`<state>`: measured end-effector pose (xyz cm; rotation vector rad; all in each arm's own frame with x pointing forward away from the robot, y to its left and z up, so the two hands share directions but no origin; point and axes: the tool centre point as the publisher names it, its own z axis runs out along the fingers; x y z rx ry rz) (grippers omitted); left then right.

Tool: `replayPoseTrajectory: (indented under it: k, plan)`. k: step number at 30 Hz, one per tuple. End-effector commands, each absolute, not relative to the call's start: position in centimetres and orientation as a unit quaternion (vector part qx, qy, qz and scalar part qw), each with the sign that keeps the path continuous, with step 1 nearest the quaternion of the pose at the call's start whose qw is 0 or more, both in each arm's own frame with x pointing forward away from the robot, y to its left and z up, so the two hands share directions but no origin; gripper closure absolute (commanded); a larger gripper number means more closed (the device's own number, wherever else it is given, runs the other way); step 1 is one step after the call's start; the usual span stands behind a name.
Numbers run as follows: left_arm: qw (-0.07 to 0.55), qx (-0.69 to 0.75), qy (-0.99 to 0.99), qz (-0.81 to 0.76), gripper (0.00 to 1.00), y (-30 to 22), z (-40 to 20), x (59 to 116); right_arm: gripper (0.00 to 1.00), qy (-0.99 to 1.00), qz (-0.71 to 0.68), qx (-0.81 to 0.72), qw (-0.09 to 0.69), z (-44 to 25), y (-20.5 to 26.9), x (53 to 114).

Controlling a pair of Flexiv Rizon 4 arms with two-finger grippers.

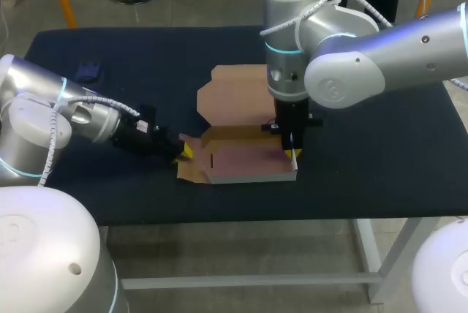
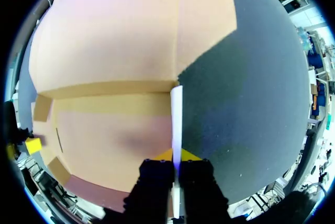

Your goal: Assemble the packaging by folding the flat box into shape, placing the metal phone stand inside, and closing the box properly

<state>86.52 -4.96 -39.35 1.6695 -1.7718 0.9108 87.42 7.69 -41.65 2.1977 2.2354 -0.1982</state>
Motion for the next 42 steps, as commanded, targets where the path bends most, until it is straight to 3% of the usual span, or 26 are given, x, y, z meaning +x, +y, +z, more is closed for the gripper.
replayPoseTrajectory:
  k: [1,14,23,26,31,42]
  plan:
    - [0.23,0.643,-0.656,0.321,1.0,-5.9,-38.0,85.8,1.0,0.712,-0.064,0.699,0.0,-41.6,7.7,87.4]
    - [0.107,0.698,-0.669,0.233,1.0,-9.2,-36.3,86.9,1.0,0.712,-0.064,0.699,0.0,-41.6,7.7,87.4]
    - [0.076,0.704,-0.673,0.211,1.0,-10.2,-36.1,87.2,1.0,0.712,-0.064,0.699,0.0,-41.6,7.7,87.4]
    - [0.074,0.705,-0.674,0.207,0.81,-9.9,-35.8,87.2,1.0,0.712,-0.064,0.699,0.0,-41.6,7.7,87.4]
    - [0.081,0.705,-0.672,0.21,0.6,-8.6,-34.9,87.0,1.0,0.712,-0.064,0.699,0.0,-41.6,7.7,87.4]
    - [0.126,0.697,-0.663,0.244,0.52,-3.3,-33.7,86.1,1.0,0.712,-0.064,0.699,0.0,-41.6,7.7,87.4]
